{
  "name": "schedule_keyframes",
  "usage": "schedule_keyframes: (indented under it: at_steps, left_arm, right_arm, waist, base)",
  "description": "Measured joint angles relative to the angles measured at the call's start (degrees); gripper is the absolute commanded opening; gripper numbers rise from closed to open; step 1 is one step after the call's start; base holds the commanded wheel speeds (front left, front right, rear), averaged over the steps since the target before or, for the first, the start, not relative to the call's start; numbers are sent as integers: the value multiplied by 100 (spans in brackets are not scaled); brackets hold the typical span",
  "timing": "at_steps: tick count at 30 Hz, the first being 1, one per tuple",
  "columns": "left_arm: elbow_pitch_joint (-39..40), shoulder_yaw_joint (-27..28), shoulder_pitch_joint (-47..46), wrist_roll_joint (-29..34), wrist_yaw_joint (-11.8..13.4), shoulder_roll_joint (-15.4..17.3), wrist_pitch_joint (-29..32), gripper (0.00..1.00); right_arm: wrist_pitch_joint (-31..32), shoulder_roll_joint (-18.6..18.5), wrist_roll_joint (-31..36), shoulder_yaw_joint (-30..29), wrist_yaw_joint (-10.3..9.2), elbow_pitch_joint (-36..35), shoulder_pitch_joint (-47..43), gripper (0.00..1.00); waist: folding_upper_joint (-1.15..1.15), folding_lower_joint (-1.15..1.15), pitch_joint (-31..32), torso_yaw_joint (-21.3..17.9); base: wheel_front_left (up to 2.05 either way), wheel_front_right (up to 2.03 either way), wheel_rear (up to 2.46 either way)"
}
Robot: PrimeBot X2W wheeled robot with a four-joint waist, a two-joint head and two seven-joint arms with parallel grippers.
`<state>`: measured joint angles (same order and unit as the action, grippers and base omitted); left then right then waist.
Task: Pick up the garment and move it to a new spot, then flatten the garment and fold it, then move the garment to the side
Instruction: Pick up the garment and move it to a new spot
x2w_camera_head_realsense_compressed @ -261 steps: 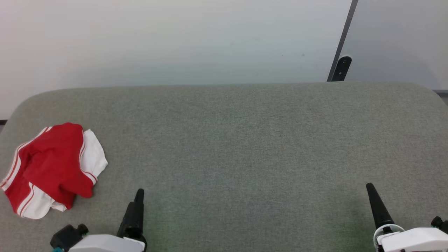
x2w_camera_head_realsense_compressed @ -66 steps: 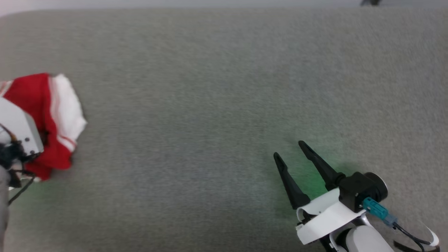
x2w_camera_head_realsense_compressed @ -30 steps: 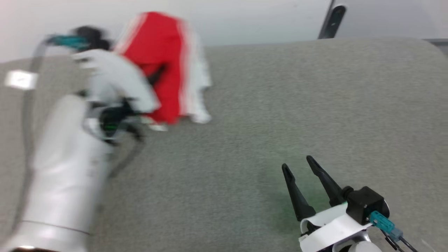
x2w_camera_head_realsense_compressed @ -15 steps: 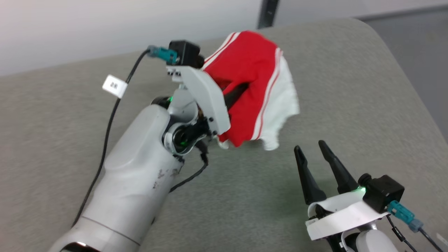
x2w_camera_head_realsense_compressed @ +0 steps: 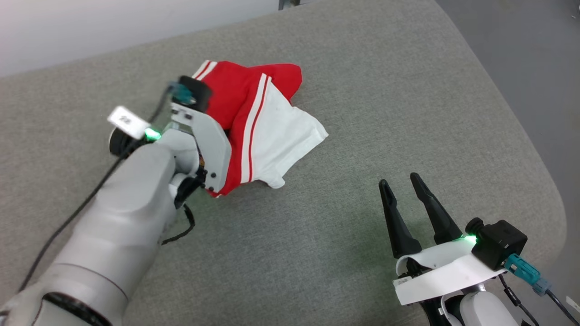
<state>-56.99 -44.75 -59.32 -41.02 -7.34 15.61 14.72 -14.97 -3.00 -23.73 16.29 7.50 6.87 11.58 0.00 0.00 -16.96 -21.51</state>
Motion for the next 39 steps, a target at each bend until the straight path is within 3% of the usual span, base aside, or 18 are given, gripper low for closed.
schedule_keyframes:
  at_steps: [5, 15, 16, 17, 18, 30, 39]
  left_arm:
    - [-187, -812, -179, 435, -1, 65, -54, 0]
    - [-296, -1592, -460, 77, 2, 145, 276, 0]
    - [-291, -1591, -475, -37, 1, 160, 268, 19]
    - [-287, -1591, -482, -136, 1, 172, 227, 68]
    - [-274, -1616, -489, -201, 1, 178, 181, 100]
    - [84, -1374, -190, -1274, -4, 145, -1070, 100]
    - [509, -693, 1194, -2371, -4, 214, -2520, 100]
  right_arm:
    - [0, 1, -49, 53, 0, -29, 64, 100]
    - [0, 0, -99, 75, 0, -63, 77, 100]
    - [0, 2, -104, 69, 0, -67, 79, 100]
    - [0, 3, -107, 52, 0, -69, 79, 100]
    - [0, 2, -107, 20, 0, -70, 78, 100]
    - [0, 8, 324, -132, 0, 146, -66, 100]
    - [-1, 12, 748, -433, 0, 377, -484, 100]
  waist:
    - [0, 0, -67, -77]
    - [0, 0, -167, -205]
    - [0, 0, -179, -207]
    - [0, 0, -185, -200]
    - [0, 0, -188, -185]
    - [0, 0, 189, 325]
    - [0, 0, 714, 849]
  base:
    - [0, 0, 0]
    - [0, 0, 0]
    - [0, 0, 0]
    - [0, 0, 0]
    - [0, 0, 0]
    - [0, 0, 0]
    - [0, 0, 0]
